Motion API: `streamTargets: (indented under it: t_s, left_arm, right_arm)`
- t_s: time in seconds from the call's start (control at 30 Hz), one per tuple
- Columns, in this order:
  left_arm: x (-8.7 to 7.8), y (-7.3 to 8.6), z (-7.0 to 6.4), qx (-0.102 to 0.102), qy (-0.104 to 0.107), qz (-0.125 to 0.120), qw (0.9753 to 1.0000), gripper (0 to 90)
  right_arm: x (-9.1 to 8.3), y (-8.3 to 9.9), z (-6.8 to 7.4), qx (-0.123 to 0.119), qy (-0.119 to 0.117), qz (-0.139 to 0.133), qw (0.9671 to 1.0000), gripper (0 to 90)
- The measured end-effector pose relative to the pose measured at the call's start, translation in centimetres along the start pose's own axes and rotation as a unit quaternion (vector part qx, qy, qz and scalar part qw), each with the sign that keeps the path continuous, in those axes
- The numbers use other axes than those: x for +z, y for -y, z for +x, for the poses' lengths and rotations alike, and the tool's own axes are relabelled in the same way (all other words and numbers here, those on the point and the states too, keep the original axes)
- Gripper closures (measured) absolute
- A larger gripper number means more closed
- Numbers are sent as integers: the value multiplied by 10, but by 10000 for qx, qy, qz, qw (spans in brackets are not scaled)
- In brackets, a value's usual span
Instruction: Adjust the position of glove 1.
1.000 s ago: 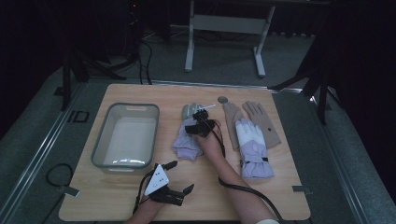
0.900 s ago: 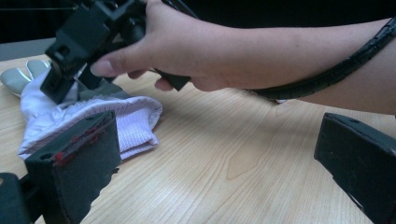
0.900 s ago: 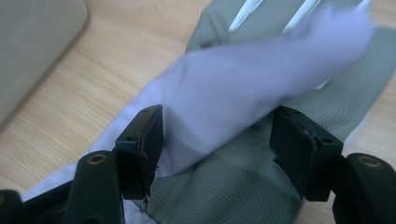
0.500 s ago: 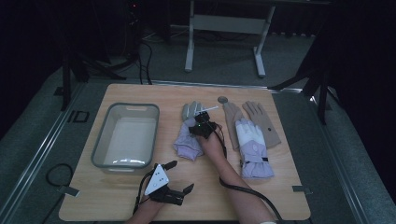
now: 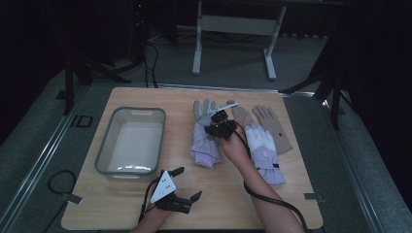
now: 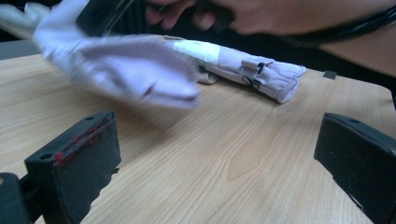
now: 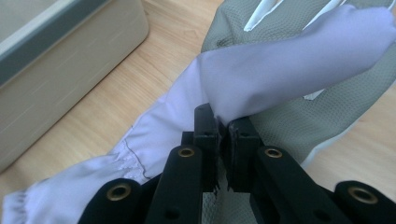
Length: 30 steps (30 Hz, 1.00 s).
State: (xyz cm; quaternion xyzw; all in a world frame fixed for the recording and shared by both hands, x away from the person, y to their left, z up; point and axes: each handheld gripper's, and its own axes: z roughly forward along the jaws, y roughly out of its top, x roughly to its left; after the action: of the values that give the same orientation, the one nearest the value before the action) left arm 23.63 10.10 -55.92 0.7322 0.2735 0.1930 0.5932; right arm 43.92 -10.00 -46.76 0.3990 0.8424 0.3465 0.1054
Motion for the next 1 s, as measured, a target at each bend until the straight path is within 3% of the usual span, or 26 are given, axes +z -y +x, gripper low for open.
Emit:
streamTargets:
  t_s: [0.23, 0.33, 0.4, 0.5, 0.73, 1.0]
  left_arm:
    - [0, 0, 0, -1, -10, -17, 10000, 4]
    - [0, 0, 0, 24, -9, -12, 10000, 4]
    - [0, 0, -1, 44, -11, -12, 10000, 4]
    - [0, 0, -1, 42, -20, -19, 10000, 4]
    - [0, 0, -1, 69, -3, -9, 10000, 3]
    - [0, 0, -1, 50, 4, -17, 10000, 4]
  right_arm:
    - [-54, 5, 5, -486, 158, -253, 9984, 846]
    - [-69, 15, 8, -597, 224, -313, 9975, 845]
    - [-74, 23, 8, -549, 180, -318, 9978, 844]
    - [-68, 37, 9, -601, 245, -237, 9976, 844]
    - [-32, 58, -1, -697, 481, 191, 9962, 843]
    - [-3, 65, -19, -399, 326, 409, 9978, 832]
